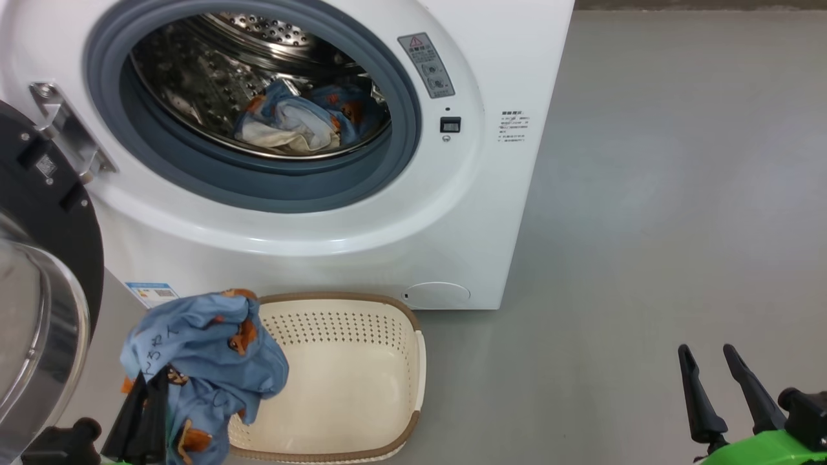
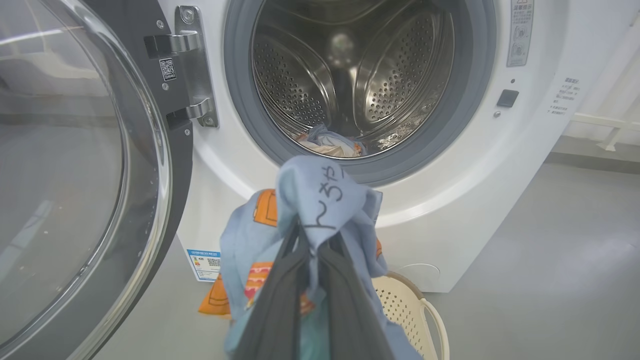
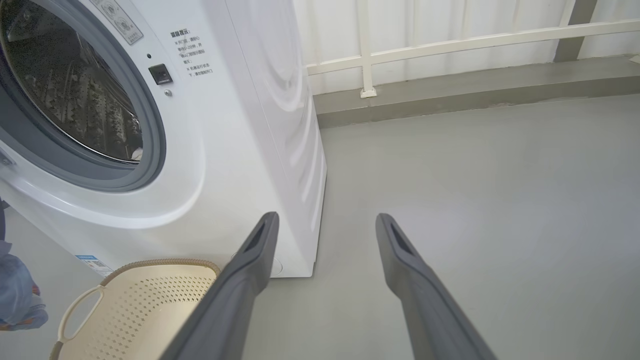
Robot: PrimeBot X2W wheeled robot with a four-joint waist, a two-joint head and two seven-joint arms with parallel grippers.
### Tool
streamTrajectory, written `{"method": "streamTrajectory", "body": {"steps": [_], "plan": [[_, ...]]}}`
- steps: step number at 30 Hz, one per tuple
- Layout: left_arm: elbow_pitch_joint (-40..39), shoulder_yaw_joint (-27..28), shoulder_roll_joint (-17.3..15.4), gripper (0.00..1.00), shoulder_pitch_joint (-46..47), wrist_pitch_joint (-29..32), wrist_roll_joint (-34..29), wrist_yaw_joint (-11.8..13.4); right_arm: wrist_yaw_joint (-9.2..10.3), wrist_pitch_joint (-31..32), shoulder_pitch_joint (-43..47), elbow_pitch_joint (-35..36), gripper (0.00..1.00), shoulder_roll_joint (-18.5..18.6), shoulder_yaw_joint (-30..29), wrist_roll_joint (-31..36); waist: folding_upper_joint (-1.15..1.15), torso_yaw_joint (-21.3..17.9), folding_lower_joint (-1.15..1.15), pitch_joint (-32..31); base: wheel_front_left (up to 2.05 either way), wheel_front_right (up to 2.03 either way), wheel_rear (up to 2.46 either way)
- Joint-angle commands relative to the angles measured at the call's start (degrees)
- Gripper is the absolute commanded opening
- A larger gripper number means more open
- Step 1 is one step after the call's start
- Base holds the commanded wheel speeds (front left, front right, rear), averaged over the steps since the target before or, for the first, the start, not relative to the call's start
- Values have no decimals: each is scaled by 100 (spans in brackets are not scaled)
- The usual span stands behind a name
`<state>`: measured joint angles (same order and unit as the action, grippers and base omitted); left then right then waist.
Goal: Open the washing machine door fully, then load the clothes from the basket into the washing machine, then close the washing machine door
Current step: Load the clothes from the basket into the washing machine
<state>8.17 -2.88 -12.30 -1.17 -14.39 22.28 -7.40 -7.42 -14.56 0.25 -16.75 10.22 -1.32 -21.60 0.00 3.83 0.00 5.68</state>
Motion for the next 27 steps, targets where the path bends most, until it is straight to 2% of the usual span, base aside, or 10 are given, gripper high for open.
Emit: {"method": "streamTrajectory", "body": {"steps": [1,7,14,27], "plan": [[-241,279,-60,0,30,-61,-72,-9,-7,-44,91,142,100,125,104,-42,0,42,0,-60,0,0,0],[-391,343,18,0,-88,-61,-118,-9,-7,-44,155,191,100,132,76,-46,0,51,0,-37,0,0,0],[-410,325,30,0,192,-61,10,-9,-7,-44,31,259,100,79,68,-7,0,-23,0,313,0,0,0],[-208,276,-319,0,1984,-61,168,-9,-7,-44,-514,322,100,-149,98,99,0,-381,0,1272,0,0,0]]}}
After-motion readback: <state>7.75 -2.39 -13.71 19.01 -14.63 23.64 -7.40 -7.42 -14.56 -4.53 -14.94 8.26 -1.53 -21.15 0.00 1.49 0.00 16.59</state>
